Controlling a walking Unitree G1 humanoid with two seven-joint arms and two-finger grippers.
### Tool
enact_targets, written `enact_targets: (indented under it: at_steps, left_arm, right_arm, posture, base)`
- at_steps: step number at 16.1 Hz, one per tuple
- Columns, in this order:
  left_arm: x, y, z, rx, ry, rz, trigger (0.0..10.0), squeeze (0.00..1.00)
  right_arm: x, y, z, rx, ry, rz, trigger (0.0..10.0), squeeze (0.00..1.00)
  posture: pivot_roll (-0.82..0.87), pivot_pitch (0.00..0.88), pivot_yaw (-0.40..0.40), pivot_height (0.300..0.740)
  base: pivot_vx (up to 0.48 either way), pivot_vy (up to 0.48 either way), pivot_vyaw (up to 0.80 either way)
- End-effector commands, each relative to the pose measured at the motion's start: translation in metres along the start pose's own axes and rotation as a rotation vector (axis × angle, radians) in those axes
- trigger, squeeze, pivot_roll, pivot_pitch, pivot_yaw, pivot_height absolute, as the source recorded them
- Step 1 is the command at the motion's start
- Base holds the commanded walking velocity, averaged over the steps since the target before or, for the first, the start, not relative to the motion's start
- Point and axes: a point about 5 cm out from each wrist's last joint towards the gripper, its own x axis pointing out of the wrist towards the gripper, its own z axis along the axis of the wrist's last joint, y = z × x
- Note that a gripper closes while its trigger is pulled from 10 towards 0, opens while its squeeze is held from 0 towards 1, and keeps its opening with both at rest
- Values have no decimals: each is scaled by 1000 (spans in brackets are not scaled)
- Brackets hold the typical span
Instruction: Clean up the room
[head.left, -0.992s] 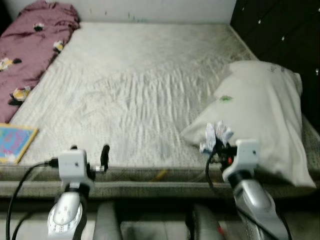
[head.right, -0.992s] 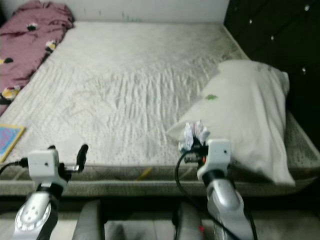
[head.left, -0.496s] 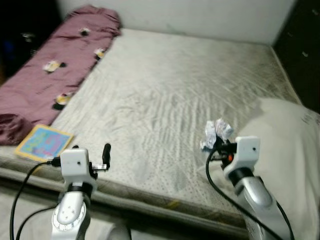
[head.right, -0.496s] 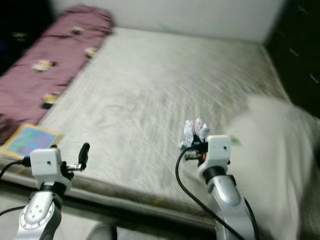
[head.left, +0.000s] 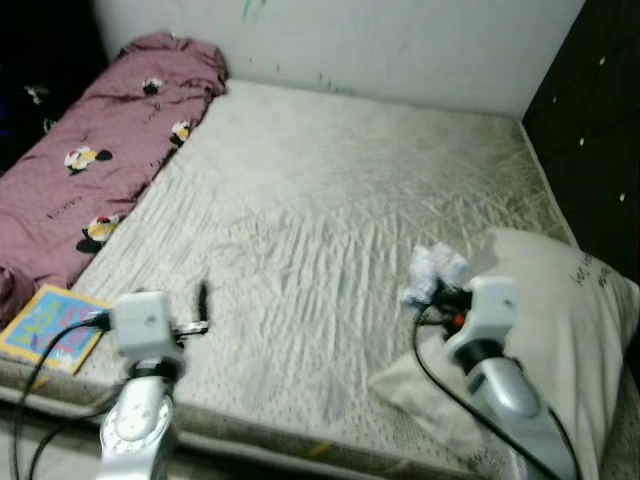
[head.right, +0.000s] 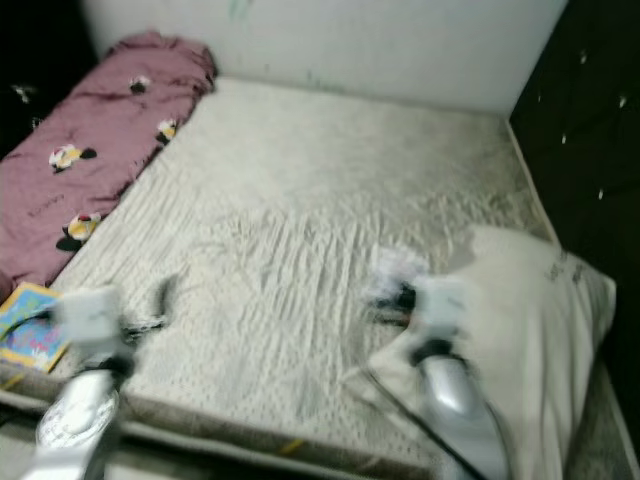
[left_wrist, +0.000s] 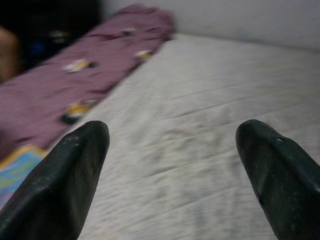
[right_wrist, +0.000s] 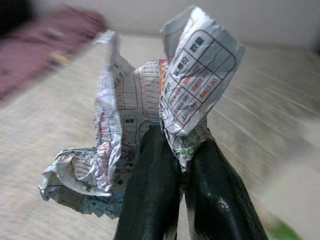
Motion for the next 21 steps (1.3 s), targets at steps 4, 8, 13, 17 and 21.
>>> enact_targets:
  at_steps: [4, 8, 13, 17, 21]
  left_arm:
    - [3, -8, 4, -20, -8, -27, 10000, 0]
    - [5, -9, 5, -25, -10, -39, 10000, 0]
    - [7, -11, 6, -27, -3, -50, 10000, 0]
    - [8, -12, 6, -24, -9, -56, 10000, 0]
    - [7, -14, 7, -66, -15, -86, 10000, 0]
  right_arm:
    - [1, -3, -4, -20, 31, 16, 10000, 0]
    - [4, -4, -3, -11, 22, 16, 10000, 0]
    - [6, -4, -3, -10, 22, 12, 10000, 0]
    - [8, -3, -2, -19, 16, 20, 10000, 0]
    - [10, -2, -3, -23, 14, 26, 10000, 0]
  posture:
    - [13, 0, -25, 740]
    - [10, 0, -25, 740]
    - [5, 0, -22, 740]
    - [4, 0, -23, 740]
    - [2, 0, -26, 740]
  base:
    - [0, 97, -102]
    - [0, 477, -492]
    - [0, 480, 0]
    - [0, 300, 0]
    - [0, 118, 0]
